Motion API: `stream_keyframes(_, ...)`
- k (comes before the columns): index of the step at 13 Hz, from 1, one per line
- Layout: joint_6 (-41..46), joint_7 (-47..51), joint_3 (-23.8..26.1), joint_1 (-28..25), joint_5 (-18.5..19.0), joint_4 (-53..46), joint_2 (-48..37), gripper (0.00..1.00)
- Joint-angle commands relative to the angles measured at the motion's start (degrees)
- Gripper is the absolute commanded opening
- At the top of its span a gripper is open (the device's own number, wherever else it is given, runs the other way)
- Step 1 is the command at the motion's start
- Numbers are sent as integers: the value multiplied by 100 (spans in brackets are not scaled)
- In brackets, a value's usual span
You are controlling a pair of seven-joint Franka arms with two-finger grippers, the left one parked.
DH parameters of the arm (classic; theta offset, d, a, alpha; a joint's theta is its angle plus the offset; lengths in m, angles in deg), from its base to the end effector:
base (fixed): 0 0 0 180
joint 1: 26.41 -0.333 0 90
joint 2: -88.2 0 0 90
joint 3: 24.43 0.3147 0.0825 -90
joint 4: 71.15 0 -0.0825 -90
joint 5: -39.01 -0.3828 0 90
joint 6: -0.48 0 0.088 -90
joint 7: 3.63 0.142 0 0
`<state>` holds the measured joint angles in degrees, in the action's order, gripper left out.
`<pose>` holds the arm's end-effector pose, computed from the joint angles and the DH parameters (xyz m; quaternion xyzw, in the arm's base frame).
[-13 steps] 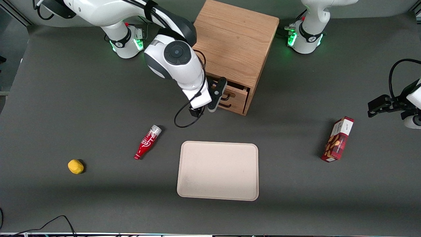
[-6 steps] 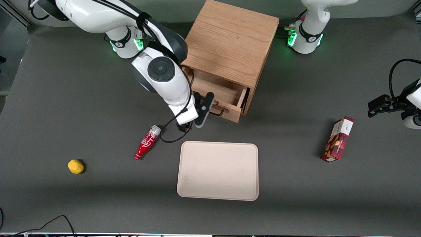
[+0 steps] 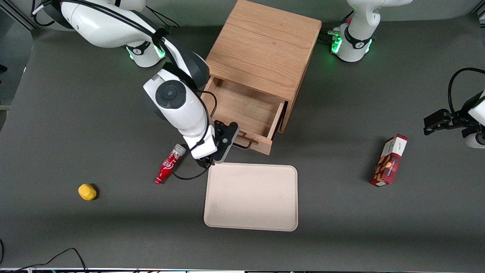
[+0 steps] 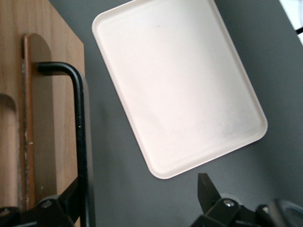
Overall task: Open upper drawer
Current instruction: 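Pull the upper drawer handle outward from the cabinet with the right gripper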
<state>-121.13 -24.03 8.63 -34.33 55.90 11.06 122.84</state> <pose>0.6058 0.4009 0.3636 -0.8507 -0.5173 -0.0856 0.0375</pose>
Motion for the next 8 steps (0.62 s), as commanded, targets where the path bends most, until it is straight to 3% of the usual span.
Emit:
stream_keyframes(1, -214, -113, -193, -130, 60, -274, 201, 100)
stream_keyframes(8, -223, -271, -449, -201, 60, -626, 403, 100)
